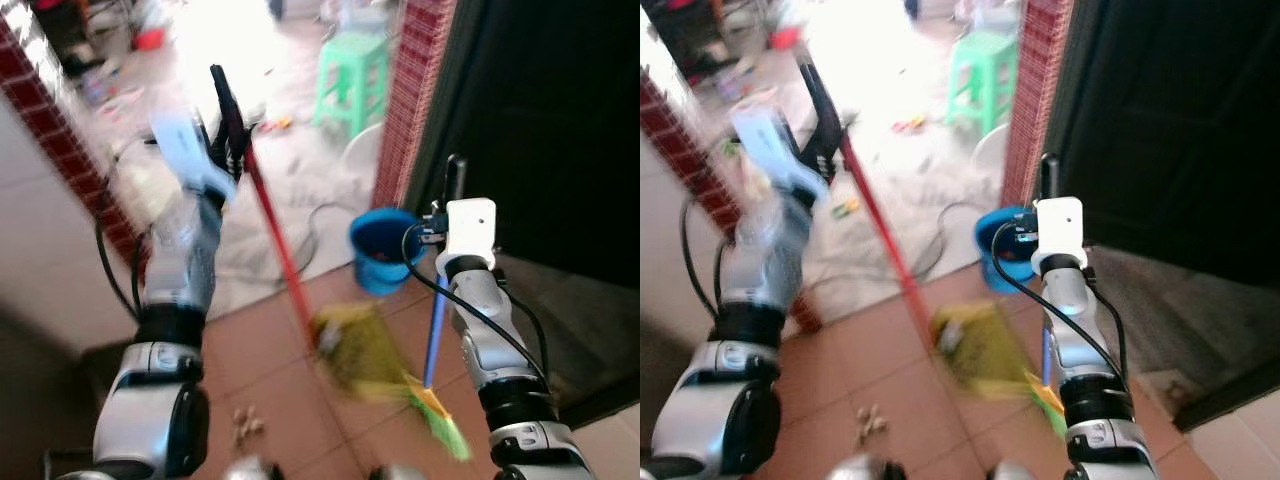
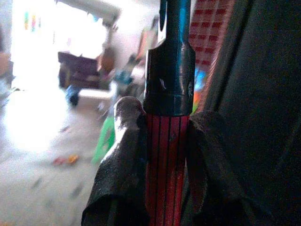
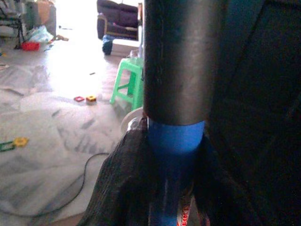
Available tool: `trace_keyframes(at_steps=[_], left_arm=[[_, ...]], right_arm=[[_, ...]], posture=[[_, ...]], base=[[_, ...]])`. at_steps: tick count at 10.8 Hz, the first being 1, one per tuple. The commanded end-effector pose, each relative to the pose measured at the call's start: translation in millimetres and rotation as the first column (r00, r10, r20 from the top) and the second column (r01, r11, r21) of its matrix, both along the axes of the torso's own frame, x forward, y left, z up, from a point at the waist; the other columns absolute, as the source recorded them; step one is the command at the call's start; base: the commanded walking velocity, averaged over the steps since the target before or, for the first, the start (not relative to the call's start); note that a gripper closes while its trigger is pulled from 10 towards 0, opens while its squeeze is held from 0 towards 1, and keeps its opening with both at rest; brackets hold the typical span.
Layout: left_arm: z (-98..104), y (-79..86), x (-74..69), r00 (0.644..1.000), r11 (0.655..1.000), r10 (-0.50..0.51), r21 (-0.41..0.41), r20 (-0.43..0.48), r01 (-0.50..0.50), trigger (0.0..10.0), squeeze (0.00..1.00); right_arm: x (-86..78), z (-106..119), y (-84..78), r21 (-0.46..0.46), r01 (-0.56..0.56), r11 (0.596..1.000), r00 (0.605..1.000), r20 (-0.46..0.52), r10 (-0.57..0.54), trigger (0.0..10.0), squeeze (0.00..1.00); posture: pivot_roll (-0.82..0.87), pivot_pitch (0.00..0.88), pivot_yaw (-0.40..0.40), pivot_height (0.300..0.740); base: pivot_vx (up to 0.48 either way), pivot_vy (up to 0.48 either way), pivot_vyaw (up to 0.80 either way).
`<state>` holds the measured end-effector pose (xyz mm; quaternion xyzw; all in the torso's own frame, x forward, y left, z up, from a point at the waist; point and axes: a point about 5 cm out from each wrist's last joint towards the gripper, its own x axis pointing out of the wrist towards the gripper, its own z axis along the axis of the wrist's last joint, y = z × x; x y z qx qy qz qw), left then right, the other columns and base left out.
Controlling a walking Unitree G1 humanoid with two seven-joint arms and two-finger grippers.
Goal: Sweep floor
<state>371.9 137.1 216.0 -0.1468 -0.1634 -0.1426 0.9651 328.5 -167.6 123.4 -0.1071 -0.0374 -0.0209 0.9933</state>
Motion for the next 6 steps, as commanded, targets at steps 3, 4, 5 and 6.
trace_keyframes(at_steps=[3, 4, 5, 6], left_arm=[[22.1, 2.8, -0.1, 0.998, 0.997, 0.028, -0.069, 0.06, -0.024, 10.0, 0.0], [26.5, 2.7, 0.1, 0.997, 0.996, 0.038, -0.078, 0.07, -0.032, 10.0, 0.0], [29.2, 3.1, 0.6, 0.996, 0.995, 0.047, -0.087, 0.073, -0.04, 10.0, 0.0], [30.6, 3.8, 2.0, 0.994, 0.994, 0.078, -0.08, 0.076, -0.072, 10.0, 0.0]], right_arm=[[3.9, 7.4, 7.9, -0.008, -0.044, 0.999, 0.998, 0.034, 0.044, 10.0, 0.0], [3.0, 5.1, 8.2, -0.008, -0.047, 0.999, 0.999, 0.023, 0.047, 10.0, 0.0], [1.8, 3.4, 8.6, -0.008, -0.045, 0.999, 0.999, 0.021, 0.045, 10.0, 0.0], [0.7, 2.5, 10.2, -0.003, -0.054, 0.999, 0.998, 0.023, 0.054, 10.0, 0.0]], posture=[[-0.09, 0.0, 0.057, 0.74], [-0.08, 0.0, 0.059, 0.74], [-0.08, 0.0, 0.06, 0.74], [-0.09, 0.0, 0.062, 0.74]], base=[[0.48, 0.0, 0.0], [0.48, 0.0, -0.48], [0.48, 0.0, -0.8], [0.48, 0.0, 0.0]])
